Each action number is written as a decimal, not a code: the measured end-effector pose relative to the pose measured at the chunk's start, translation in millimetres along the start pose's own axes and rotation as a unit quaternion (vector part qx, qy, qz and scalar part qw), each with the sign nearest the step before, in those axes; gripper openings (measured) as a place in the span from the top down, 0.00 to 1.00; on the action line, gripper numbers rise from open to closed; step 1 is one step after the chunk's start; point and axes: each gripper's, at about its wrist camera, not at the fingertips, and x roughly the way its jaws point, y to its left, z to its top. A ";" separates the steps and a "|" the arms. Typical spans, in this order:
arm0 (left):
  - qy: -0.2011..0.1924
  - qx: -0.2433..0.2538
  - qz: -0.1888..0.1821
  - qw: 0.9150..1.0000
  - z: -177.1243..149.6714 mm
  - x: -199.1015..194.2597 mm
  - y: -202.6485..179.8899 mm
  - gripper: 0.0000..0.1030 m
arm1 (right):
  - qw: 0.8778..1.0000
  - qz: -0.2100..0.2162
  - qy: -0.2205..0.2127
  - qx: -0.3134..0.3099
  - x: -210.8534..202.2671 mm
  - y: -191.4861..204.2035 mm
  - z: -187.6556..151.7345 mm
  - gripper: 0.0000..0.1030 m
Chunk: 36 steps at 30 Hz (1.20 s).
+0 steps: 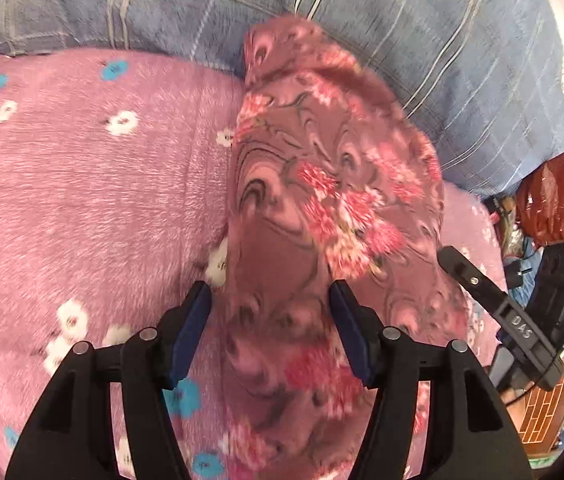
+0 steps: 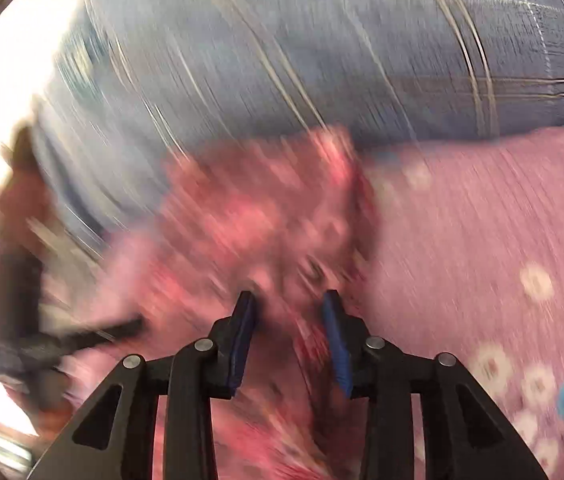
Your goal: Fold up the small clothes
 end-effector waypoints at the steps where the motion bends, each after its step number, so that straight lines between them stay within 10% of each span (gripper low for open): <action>1: 0.001 -0.002 -0.007 1.000 -2.9 -4.8 0.7 0.42 | 1.000 0.002 -0.007 0.014 -8.0 0.5 -2.5 0.61; 6: 0.024 -0.025 -0.018 0.999 -20.3 -5.1 12.0 0.38 | 0.991 0.065 -0.055 0.106 -24.8 -24.1 -24.0 0.32; 9: 0.002 -0.013 -0.001 1.000 -33.9 -7.7 -0.7 0.38 | 0.997 0.044 -0.016 0.063 2.2 -8.7 -25.8 0.66; 12: -0.002 0.000 -0.007 1.000 -50.3 -10.1 -9.1 0.38 | 0.996 0.060 -0.061 0.032 -22.9 10.3 -14.0 0.80; 14: -0.018 0.037 0.019 0.999 -65.2 -11.2 -18.8 0.38 | 0.994 0.076 -0.070 0.027 -33.6 12.0 -10.3 0.82; 18: -0.022 0.059 0.042 0.997 -72.2 -9.8 -29.0 0.38 | 1.000 -0.026 -0.015 -0.006 -8.8 6.2 -18.1 0.83; 25: -0.030 0.033 0.030 0.999 -63.8 -35.6 -20.7 0.38 | 0.990 0.077 -0.068 0.097 -37.8 -22.7 -13.4 0.65; 30: -0.016 0.010 0.030 0.999 -60.3 -27.7 -10.1 0.38 | 0.994 0.076 -0.022 0.078 -29.8 -17.4 -18.4 0.58; 31: -0.006 0.003 0.035 0.999 -59.1 -17.9 -8.7 0.37 | 0.996 0.065 -0.016 0.056 -24.8 -11.4 -21.4 0.63; 32: -0.001 -0.005 0.030 1.000 -60.1 -13.5 -4.4 0.37 | 0.998 0.058 -0.018 0.032 -22.3 -5.8 -23.6 0.94; 36: -0.004 -0.004 0.024 1.000 -61.2 -24.9 -1.8 0.37 | 0.998 0.053 -0.019 0.034 -25.5 -12.2 -27.0 0.93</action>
